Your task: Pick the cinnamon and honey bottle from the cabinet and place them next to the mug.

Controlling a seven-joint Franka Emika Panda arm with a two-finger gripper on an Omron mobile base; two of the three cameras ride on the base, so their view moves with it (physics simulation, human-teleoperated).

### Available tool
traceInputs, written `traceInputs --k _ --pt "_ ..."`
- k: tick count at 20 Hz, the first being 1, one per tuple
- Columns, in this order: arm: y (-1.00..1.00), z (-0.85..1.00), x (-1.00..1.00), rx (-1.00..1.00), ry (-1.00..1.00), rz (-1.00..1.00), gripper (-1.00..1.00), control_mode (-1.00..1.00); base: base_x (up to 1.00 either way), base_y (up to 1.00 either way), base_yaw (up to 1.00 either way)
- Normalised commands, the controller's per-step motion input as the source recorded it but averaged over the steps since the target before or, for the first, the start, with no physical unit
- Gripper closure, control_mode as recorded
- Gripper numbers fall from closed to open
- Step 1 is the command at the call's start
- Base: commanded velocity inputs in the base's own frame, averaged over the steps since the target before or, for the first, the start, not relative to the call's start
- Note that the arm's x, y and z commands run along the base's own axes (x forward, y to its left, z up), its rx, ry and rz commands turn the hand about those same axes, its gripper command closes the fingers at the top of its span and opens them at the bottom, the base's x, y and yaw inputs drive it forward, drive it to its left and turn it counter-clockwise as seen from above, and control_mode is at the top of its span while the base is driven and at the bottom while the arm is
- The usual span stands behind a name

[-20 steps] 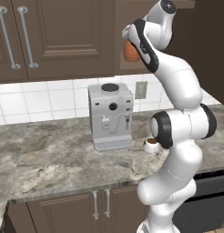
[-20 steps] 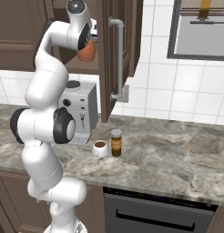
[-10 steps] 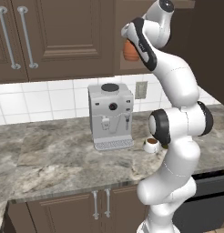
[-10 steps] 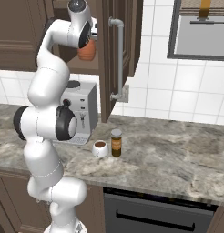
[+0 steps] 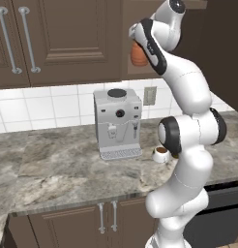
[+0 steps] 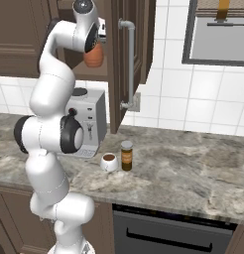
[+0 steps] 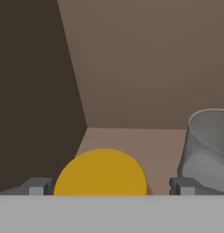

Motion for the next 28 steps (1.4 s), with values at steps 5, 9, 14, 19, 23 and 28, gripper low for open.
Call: traceInputs --k 5,9,14,19,23,28 --pt "0.05 -0.09 0.0 0.0 -0.03 0.0 -1.0 -1.0 0.0 0.0 0.0" --pt "0.0 -0.17 0.0 0.0 0.0 0.0 -1.0 -1.0 0.0 0.0 0.0" --pt "0.0 -0.04 0.0 0.0 0.0 0.0 -1.0 -1.0 0.0 0.0 0.0" --pt "0.0 0.0 0.0 0.0 0.0 0.0 1.0 -1.0 0.0 0.0 0.0" --pt "0.0 0.0 0.0 0.0 0.0 0.0 1.0 -1.0 0.0 0.0 0.0" --pt "0.0 0.0 -0.1 0.0 0.0 0.0 1.0 -1.0 0.0 0.0 0.0"
